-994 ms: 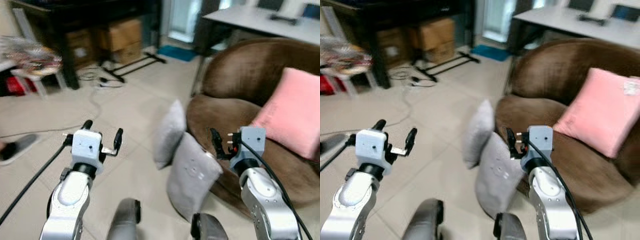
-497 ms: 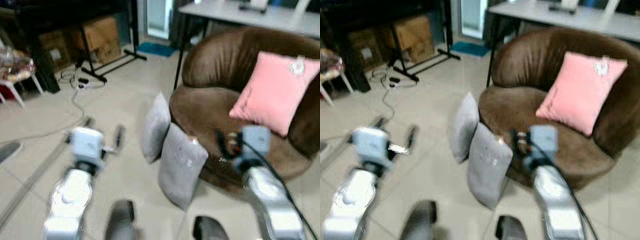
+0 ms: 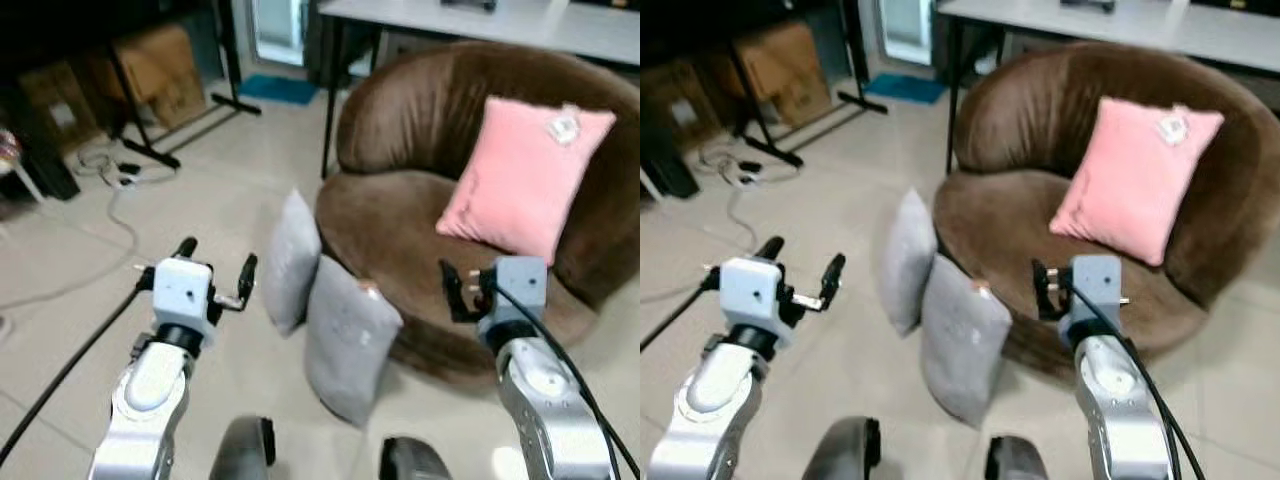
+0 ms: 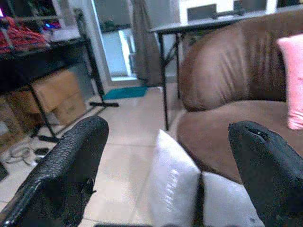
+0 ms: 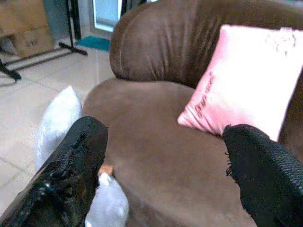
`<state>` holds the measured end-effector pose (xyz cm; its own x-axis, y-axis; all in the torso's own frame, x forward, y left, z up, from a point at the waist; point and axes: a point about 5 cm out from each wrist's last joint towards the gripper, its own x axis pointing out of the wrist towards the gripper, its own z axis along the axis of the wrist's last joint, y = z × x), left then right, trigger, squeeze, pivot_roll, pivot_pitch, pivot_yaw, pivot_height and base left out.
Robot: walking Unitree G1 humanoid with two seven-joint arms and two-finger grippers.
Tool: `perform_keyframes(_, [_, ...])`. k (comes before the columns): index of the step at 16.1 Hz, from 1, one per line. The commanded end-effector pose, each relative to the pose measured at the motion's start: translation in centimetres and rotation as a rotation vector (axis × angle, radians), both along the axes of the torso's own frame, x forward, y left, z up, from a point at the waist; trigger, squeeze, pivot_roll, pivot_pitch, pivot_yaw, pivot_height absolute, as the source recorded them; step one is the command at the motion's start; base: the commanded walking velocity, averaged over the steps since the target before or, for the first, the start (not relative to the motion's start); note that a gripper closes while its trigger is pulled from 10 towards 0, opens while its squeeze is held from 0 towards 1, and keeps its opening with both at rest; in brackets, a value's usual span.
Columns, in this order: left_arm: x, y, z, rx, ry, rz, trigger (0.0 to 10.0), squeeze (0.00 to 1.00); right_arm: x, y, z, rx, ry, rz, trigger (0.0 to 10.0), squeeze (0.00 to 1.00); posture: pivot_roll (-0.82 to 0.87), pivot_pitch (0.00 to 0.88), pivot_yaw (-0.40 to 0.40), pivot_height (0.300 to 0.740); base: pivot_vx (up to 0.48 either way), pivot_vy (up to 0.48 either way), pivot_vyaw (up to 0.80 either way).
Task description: Move the pillow to the sofa from floor
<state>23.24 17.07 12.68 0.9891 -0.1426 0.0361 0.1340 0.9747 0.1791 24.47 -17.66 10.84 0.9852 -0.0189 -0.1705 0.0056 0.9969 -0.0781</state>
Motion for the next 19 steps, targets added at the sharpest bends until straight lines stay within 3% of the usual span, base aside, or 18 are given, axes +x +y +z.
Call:
perform_keyframes(1, [-0.09,0.62,-0.07,0.008,0.009,0.019,10.0,0.00,0.18,0.72,0.14,0.012,-0.001,0.018,10.0,0.00,0.06,0.000,-0.023,0.640,0.319,0.000,-0.58])
perform_keyframes(19, [0.13,0.17,-0.56,0.008,0.019,0.018,10.0,0.00,0.44,-0.18,0.03,-0.030,-0.025,-0.007,10.0,0.00,0.07,0.000,-0.025,0.640,0.319,0.000,-0.04])
